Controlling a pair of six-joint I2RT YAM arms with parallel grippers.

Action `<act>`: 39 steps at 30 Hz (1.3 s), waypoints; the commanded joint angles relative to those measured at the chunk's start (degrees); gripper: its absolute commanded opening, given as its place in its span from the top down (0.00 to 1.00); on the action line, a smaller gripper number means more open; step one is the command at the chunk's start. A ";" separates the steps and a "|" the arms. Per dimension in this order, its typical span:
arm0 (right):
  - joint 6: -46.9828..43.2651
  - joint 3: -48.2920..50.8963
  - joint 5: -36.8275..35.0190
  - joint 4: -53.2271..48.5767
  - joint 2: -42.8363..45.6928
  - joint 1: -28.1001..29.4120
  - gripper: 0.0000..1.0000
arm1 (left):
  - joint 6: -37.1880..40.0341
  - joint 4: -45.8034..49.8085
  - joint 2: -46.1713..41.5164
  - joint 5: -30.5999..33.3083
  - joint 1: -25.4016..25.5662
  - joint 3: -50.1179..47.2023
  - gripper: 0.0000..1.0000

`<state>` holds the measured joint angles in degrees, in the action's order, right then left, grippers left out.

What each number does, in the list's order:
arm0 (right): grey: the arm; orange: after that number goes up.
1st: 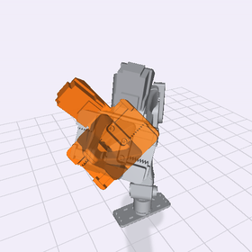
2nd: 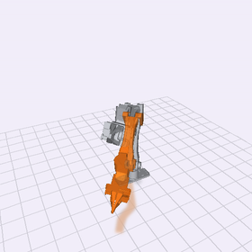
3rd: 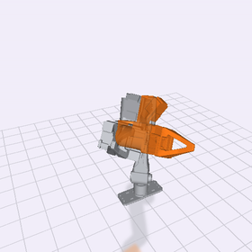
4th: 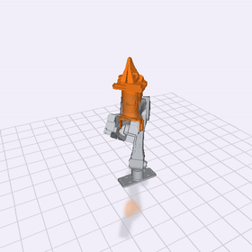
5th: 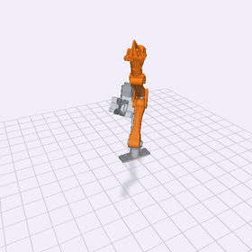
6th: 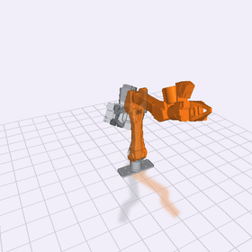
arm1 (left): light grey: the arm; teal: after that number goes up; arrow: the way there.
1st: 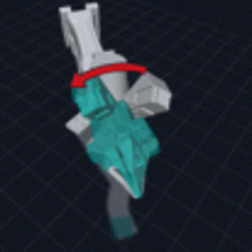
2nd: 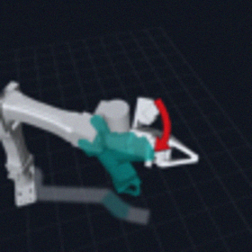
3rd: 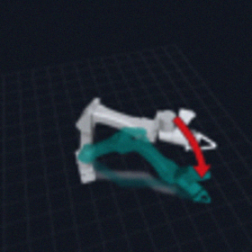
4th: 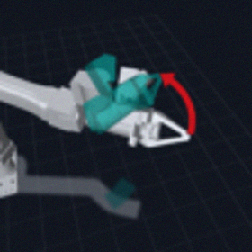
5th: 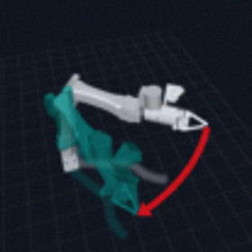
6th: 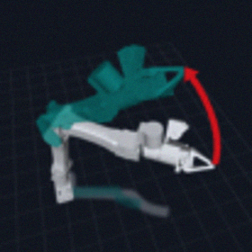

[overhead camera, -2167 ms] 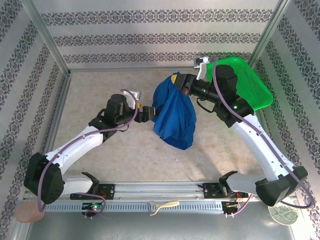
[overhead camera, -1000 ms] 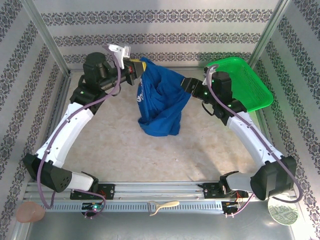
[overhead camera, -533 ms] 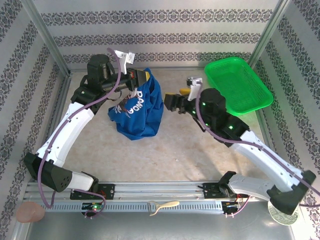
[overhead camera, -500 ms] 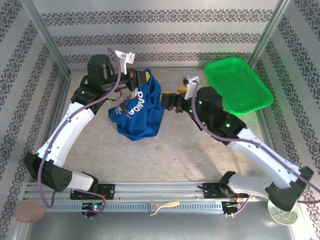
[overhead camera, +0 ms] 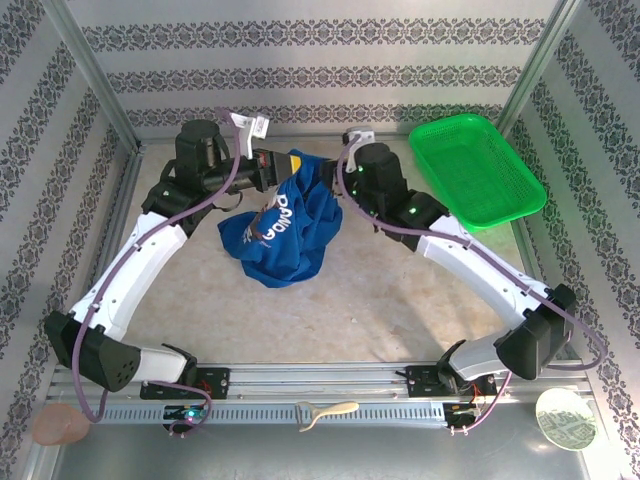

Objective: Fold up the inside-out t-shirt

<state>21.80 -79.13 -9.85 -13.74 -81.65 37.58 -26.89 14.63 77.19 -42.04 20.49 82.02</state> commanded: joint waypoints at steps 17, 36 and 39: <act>2.02 -33.94 20.71 -10.04 5.26 -8.45 1.00 | -19.11 -5.18 16.41 -2.49 -13.29 47.85 1.00; 3.71 4.47 5.82 1.65 7.52 9.22 0.21 | -11.17 5.88 10.17 0.69 -7.01 19.68 1.00; 4.06 3.75 0.50 3.35 5.32 12.36 0.18 | -10.22 7.30 8.06 4.24 -3.83 19.44 1.00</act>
<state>26.44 -75.35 -0.25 -15.18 -75.33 48.66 -39.46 21.28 89.38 -40.69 14.52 101.47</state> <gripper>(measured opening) 0.816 0.041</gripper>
